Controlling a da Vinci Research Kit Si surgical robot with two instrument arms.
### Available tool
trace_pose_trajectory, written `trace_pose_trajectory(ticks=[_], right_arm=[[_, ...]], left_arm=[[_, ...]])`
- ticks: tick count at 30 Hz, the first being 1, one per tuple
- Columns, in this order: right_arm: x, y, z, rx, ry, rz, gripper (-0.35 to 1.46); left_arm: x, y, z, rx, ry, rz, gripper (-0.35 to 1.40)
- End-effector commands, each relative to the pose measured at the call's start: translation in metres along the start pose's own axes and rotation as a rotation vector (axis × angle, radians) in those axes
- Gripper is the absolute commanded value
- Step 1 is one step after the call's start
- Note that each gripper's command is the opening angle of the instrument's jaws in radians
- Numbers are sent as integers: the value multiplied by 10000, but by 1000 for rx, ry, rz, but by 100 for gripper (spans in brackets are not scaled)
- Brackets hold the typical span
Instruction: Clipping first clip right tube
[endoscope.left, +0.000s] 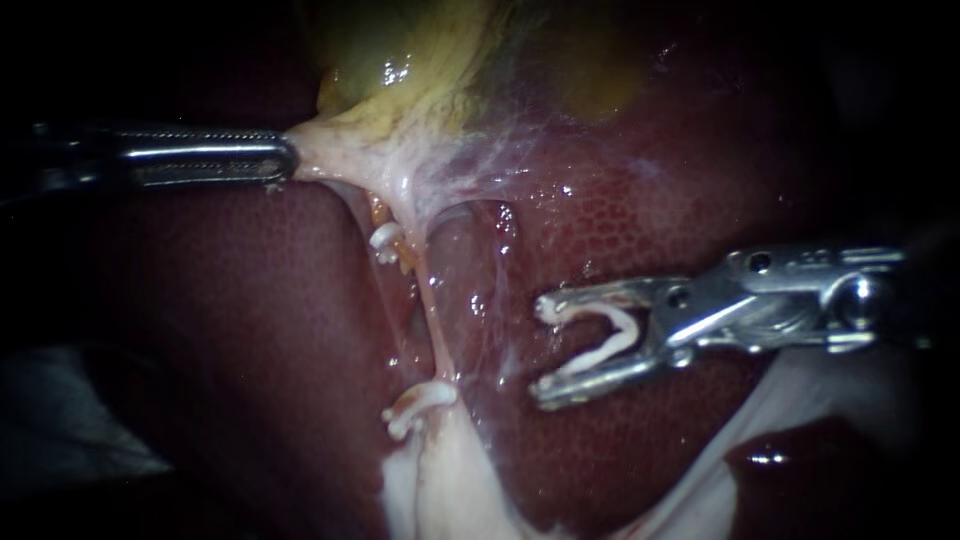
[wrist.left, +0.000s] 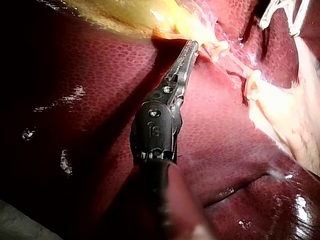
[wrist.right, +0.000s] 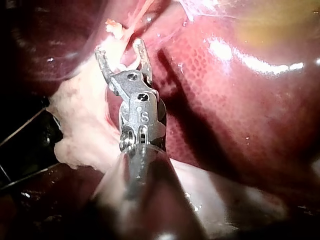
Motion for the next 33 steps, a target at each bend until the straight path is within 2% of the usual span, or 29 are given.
trace_pose_trajectory(ticks=[1,6,13,19,24,33], right_arm=[[-3,2,6,6,-5,13,50],[-18,12,33,31,-19,49,48],[-30,28,64,23,-24,81,48],[-34,40,79,9,-22,97,49],[-35,45,85,6,-22,96,49],[-36,51,101,13,8,128,49]], left_arm=[[0,0,0,1,0,0,-35],[0,1,0,1,0,0,-35],[0,1,1,2,0,0,-35],[-1,2,1,2,0,0,-35],[-1,2,2,3,0,0,-35],[0,3,2,4,0,0,-35]])
